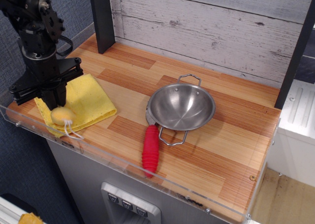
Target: Put the yellow object on the yellow cloth.
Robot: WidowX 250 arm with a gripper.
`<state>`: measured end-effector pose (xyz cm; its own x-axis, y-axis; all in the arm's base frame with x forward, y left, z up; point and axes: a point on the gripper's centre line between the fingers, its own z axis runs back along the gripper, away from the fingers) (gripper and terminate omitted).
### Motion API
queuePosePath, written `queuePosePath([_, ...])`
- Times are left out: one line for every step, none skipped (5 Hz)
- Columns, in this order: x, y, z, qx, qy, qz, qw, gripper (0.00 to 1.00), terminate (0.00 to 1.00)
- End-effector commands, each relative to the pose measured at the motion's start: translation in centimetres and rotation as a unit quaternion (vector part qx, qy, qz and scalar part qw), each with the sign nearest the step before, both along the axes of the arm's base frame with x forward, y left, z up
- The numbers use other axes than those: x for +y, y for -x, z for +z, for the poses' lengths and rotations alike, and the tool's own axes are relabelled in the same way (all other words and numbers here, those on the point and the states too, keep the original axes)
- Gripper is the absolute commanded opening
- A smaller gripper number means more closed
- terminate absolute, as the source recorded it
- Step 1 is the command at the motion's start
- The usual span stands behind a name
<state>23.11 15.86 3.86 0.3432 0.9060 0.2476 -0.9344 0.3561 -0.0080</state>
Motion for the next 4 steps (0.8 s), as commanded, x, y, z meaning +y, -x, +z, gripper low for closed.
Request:
queuePosePath([-0.4, 0.0, 1.5, 0.000, -0.021, -0.013, 0.9997, 1.00, 0.00])
queuePosePath([-0.6, -0.2, 1.9, -0.002, -0.022, -0.015, 0.9996, 1.00, 0.00])
queuePosePath([-0.7, -0.5, 2.5, -0.008, -0.027, -0.019, 0.9994, 1.00, 0.00])
queuePosePath([-1.2, -1.3, 4.3, -0.031, -0.034, -0.036, 0.9983, 1.00, 0.00])
